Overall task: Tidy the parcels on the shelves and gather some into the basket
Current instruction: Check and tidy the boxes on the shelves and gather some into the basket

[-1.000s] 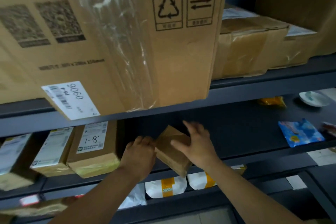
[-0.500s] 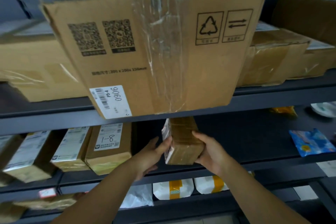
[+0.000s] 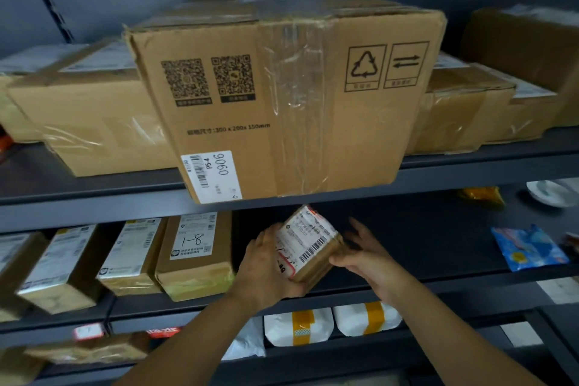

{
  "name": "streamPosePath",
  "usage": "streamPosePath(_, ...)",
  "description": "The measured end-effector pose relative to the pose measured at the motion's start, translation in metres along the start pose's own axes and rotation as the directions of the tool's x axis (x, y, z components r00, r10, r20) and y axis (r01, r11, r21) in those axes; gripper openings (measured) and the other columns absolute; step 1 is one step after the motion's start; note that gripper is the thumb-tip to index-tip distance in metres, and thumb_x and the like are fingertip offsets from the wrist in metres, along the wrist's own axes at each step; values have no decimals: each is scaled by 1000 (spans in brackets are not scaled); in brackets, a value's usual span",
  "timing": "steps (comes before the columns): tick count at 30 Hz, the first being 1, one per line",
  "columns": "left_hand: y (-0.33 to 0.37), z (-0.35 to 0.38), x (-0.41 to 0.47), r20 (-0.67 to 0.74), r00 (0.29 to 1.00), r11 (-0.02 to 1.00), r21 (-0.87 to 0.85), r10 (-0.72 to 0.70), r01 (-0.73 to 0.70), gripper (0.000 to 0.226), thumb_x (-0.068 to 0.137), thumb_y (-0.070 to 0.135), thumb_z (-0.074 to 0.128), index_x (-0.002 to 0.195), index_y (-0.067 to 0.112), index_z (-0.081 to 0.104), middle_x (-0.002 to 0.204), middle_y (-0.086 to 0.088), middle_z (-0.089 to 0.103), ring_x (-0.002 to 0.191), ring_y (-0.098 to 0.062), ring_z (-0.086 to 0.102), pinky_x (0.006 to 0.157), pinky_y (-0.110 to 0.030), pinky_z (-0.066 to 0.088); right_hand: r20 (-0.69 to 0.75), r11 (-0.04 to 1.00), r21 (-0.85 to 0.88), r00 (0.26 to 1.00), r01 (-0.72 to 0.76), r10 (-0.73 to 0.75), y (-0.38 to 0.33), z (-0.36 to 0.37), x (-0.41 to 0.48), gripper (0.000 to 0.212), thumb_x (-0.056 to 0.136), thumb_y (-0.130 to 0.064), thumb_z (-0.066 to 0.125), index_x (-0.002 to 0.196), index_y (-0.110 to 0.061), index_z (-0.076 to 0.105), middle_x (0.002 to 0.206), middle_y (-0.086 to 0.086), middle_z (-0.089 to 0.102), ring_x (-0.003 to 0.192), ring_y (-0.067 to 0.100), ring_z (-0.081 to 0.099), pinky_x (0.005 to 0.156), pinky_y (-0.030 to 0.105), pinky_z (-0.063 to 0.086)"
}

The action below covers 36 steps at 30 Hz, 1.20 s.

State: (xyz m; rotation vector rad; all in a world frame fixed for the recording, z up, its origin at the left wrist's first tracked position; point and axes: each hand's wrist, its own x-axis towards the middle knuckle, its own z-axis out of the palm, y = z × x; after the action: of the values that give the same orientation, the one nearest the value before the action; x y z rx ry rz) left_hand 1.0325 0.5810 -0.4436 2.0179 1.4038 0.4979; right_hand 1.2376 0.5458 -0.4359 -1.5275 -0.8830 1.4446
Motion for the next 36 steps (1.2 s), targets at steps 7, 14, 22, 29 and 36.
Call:
streamPosePath(7,-11,-17,-1,167,982,995,35,85,-92,114,52,27,87,145,35,22,131,15,27,124,-7,31,110,-26,29,165,899,-427,986,98,-30,-6,2,-6,129,59,7,81,146,-48,4,156,-15,6,143,15,17,114,43,28)
streamPosePath(14,-2,-28,-5,257,963,990,94,82,-110,105,52,27,86,138,40,28,118,18,35,118,-7,33,107,-28,32,233,863,-494,972,109,11,8,-5,-21,124,59,2,79,145,-48,5,142,-16,32,128,2,36,101,29,46)
streamPosePath(22,10,-41,-13,335,907,949,94,254,-300,106,57,28,87,143,34,25,115,26,28,120,-5,31,103,-17,27,88,870,-483,994,101,-66,13,1,-58,111,54,-6,81,134,-51,18,138,-15,37,122,2,42,101,29,46)
streamPosePath(29,4,-60,-31,389,734,769,93,556,-632,105,57,37,84,145,27,28,144,13,31,129,-7,25,112,-20,19,-116,985,-166,992,39,-58,16,36,-133,117,54,-33,89,145,-46,17,146,-17,30,124,8,45,100,35,44)
streamPosePath(36,6,-75,-81,373,434,467,2,820,-884,97,64,25,82,144,27,26,143,20,25,131,6,8,107,-6,3,-346,982,180,930,-64,124,45,98,-223,89,62,-34,84,138,-26,39,118,1,68,109,22,64,103,52,41)
